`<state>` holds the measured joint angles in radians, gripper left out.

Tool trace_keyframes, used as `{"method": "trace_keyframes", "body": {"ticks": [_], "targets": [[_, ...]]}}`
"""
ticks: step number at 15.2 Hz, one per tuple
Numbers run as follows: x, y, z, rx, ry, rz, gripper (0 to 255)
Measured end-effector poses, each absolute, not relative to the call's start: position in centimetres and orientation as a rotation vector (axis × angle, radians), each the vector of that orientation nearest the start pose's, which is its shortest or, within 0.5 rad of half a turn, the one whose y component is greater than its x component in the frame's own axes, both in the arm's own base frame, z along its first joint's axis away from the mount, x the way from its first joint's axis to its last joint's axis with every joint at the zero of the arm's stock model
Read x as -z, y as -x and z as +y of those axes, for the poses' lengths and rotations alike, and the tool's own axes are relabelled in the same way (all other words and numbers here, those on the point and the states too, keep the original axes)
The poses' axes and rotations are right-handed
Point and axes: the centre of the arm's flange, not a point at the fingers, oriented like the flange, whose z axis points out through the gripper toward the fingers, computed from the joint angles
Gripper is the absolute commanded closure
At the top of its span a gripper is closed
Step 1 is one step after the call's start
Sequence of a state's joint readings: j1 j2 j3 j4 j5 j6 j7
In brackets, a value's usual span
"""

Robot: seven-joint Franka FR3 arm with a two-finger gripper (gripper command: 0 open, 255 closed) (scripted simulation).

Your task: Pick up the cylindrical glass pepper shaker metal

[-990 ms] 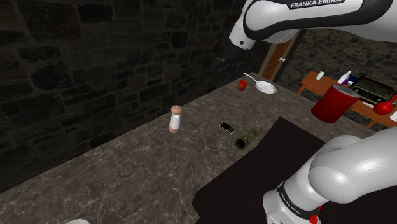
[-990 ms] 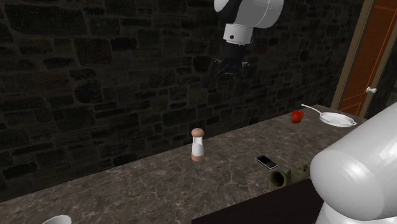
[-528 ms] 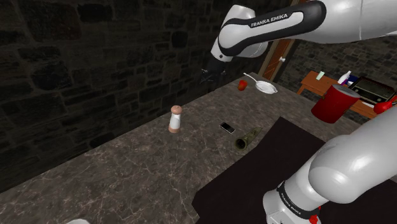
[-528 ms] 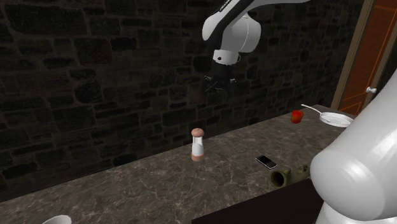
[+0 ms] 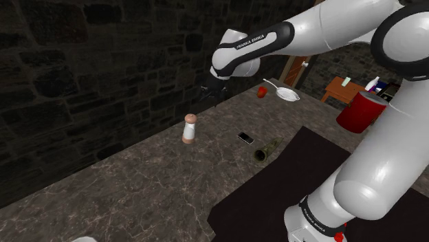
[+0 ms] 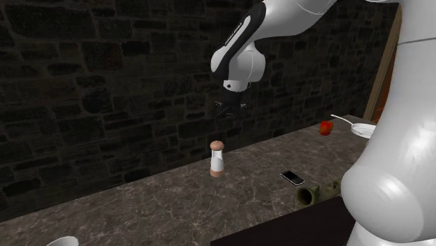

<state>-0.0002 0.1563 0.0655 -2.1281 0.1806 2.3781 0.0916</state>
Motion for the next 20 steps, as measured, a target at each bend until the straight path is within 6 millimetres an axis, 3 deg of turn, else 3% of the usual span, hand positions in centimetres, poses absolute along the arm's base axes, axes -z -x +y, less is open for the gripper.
{"method": "trace_keyframes", "body": {"ticks": [9,17,18,20], "targets": [[-25.1,-64.5,4.5,0.081,2.966,0.257,0],[-20.4,-65.3,4.7,0.075,2.964,0.261,0],[-20.2,-65.3,4.7,0.075,2.964,0.261,255],[-20.1,-65.3,4.6,0.078,2.963,0.26,255]]}}
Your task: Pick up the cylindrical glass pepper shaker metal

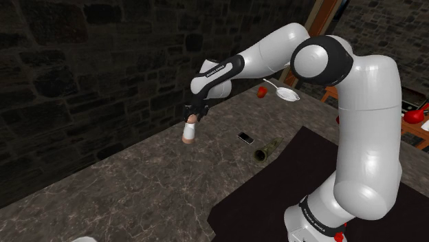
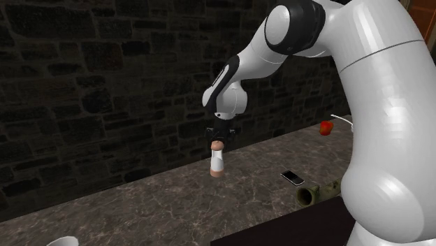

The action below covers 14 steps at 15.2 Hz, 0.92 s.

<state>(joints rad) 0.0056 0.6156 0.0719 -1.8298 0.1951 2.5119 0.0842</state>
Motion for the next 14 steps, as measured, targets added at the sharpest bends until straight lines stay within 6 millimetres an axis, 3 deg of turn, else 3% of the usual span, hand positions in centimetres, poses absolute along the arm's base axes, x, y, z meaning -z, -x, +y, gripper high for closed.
{"method": "trace_keyframes", "body": {"ticks": [9,14], "targets": [[-20.3,-65.2,4.7,0.077,2.963,0.26,255],[-22.6,-65.5,4.7,0.076,2.964,0.261,255]]}}
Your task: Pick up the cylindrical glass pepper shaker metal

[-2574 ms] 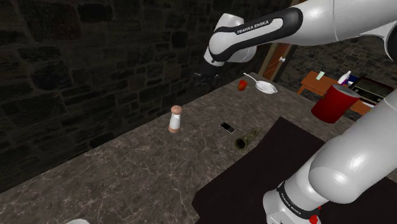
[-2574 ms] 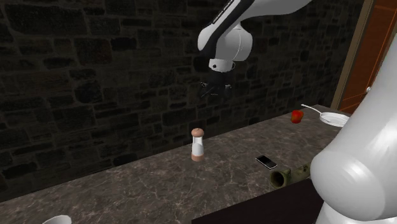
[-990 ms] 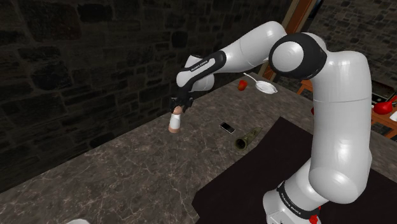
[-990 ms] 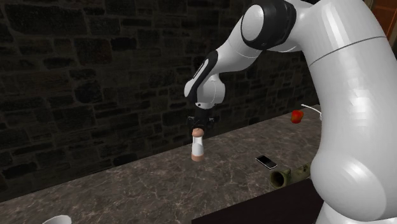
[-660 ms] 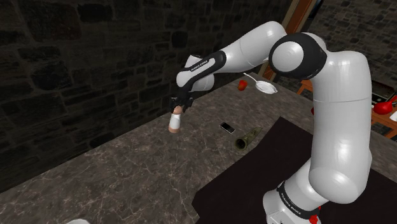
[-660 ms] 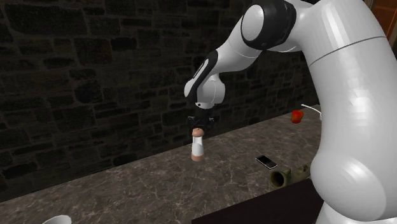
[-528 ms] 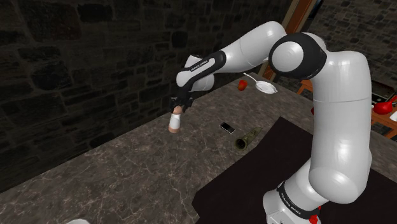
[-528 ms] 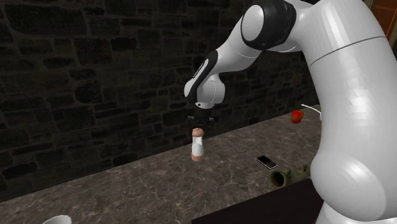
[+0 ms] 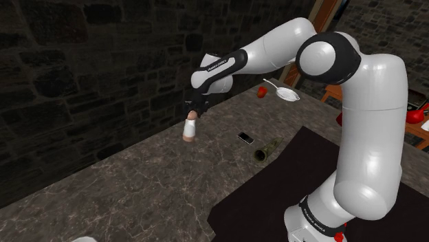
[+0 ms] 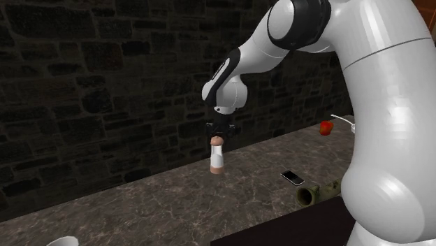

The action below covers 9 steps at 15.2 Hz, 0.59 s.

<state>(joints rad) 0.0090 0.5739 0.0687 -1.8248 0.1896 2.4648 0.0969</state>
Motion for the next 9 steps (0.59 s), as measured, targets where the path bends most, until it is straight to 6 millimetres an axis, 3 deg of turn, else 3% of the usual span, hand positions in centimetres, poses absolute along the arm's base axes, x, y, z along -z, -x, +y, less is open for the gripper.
{"method": "trace_keyframes", "body": {"ticks": [9], "targets": [[-27.4,-65.1,4.5,0.076,2.964,0.26,255]]}}
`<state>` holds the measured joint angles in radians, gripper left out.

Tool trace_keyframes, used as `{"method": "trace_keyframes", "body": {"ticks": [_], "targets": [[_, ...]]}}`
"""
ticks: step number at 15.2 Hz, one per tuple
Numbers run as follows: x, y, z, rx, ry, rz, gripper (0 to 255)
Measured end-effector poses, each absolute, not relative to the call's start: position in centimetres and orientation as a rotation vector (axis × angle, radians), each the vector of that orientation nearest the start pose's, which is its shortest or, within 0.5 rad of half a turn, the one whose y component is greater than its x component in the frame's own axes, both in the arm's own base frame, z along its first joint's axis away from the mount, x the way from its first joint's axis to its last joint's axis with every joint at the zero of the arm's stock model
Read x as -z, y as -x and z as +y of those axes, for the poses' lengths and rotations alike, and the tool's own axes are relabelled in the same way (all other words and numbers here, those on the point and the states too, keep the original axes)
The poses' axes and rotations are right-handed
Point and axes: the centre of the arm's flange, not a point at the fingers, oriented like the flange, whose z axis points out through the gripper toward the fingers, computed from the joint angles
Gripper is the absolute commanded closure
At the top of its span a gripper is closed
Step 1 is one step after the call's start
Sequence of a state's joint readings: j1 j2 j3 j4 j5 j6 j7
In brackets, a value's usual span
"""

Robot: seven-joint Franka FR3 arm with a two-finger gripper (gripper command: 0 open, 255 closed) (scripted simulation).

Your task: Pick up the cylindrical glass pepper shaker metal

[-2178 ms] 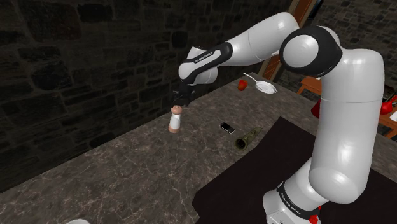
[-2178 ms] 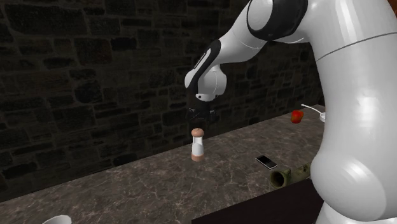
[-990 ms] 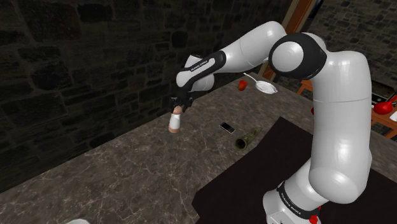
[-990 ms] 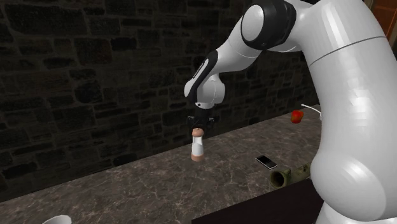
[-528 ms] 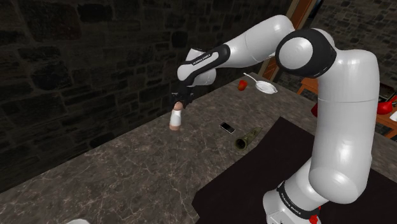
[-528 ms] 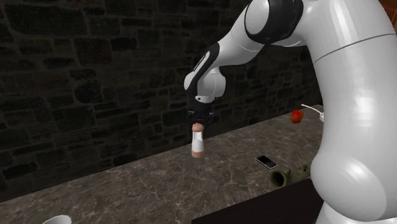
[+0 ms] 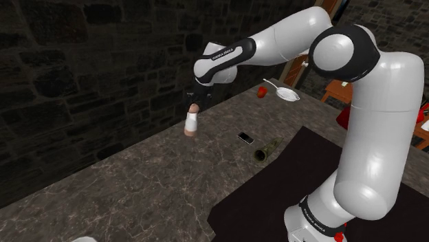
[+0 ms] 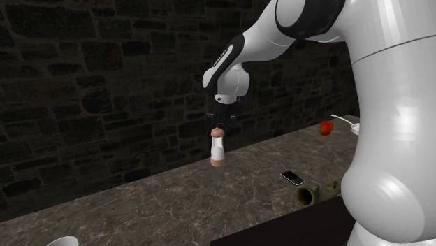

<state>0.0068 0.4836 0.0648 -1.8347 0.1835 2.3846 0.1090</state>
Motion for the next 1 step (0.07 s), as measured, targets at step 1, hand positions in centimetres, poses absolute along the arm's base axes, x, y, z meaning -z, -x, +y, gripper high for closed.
{"method": "trace_keyframes", "body": {"ticks": [1], "targets": [[-27.67,-65.13,4.54,0.076,2.964,0.261,255]]}}
